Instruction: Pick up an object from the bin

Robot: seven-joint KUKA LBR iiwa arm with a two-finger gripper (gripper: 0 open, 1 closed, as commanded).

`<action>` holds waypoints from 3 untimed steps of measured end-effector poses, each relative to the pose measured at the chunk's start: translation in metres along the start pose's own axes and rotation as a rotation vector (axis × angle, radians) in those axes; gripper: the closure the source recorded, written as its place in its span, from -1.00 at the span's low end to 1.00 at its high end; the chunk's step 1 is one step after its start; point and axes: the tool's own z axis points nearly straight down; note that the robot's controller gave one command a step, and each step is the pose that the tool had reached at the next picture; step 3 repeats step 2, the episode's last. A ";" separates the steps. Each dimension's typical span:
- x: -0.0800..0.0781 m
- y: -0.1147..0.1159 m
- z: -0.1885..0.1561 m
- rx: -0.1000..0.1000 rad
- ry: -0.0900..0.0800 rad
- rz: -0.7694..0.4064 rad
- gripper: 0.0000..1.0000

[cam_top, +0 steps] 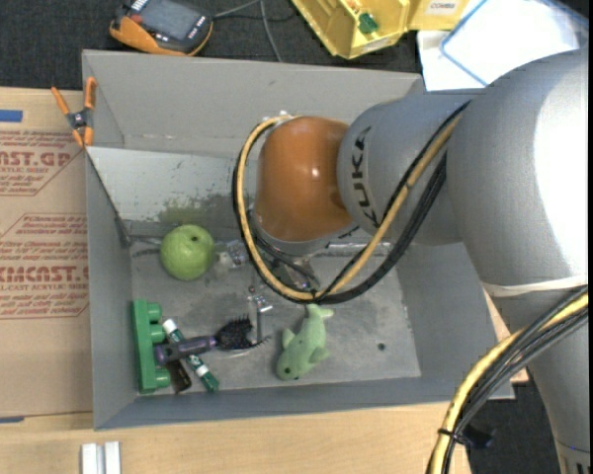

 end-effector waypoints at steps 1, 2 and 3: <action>0.024 0.009 0.028 0.009 -0.027 -0.083 -1.00; 0.023 0.025 0.029 0.003 -0.014 -0.090 1.00; 0.023 0.025 0.029 0.003 -0.014 -0.090 1.00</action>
Offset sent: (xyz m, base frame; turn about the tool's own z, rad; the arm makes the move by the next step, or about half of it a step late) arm -0.0310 0.0157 -0.0287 -0.0902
